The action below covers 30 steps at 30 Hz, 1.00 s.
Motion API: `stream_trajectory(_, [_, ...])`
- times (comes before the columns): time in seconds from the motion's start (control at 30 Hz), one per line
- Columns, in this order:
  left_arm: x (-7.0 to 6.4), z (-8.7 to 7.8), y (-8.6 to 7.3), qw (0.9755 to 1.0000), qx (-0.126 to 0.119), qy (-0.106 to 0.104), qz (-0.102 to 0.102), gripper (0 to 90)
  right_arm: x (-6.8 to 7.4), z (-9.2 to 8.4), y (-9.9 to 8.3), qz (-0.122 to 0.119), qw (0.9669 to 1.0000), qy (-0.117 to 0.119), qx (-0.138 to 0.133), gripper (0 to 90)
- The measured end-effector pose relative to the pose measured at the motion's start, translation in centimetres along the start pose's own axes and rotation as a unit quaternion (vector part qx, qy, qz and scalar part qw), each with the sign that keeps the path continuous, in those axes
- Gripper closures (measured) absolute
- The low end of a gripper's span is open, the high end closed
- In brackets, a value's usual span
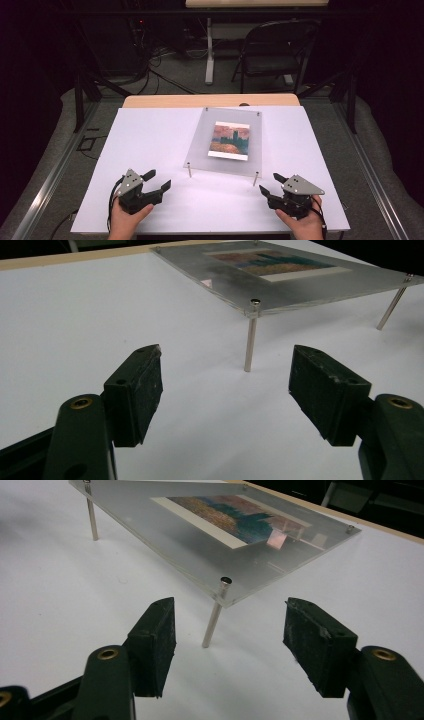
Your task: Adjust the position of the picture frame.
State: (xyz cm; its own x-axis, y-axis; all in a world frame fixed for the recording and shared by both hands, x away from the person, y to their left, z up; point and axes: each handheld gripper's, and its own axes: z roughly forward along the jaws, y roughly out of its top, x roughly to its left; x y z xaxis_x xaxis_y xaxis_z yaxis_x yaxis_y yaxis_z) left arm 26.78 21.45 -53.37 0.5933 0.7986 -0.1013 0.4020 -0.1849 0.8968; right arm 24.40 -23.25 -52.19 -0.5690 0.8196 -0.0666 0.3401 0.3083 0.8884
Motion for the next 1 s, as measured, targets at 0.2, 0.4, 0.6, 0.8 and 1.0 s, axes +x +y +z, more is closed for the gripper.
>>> stream_trajectory(0.2, [-0.3,0.5,0.1,0.9998,0.016,-0.007,0.012,29.3,-0.2,0.0,-0.3,0.011,0.9999,0.001,0.003,36.8])
stream_trajectory(0.4, [-0.5,0.5,0.1,0.9997,0.011,-0.02,0.013,30.0,-0.2,0.1,-0.3,0.021,0.9998,0.004,0.006,36.8])
stream_trajectory(0.6, [-0.5,0.5,0.2,0.9995,0.01,-0.028,0.007,30.5,0.0,0.3,-0.4,0.029,0.9994,0.012,0.01,37.0])
stream_trajectory(0.8, [-0.5,0.8,0.3,0.9993,0.019,-0.032,0.003,31.6,-0.1,0.2,-0.6,0.034,0.9991,0.015,0.022,40.3])
stream_trajectory(1.0, [-0.4,1.3,0.4,0.9984,0.035,-0.042,-0.01,33.2,-0.1,0.2,-0.8,0.037,0.9987,0.015,0.031,43.0])
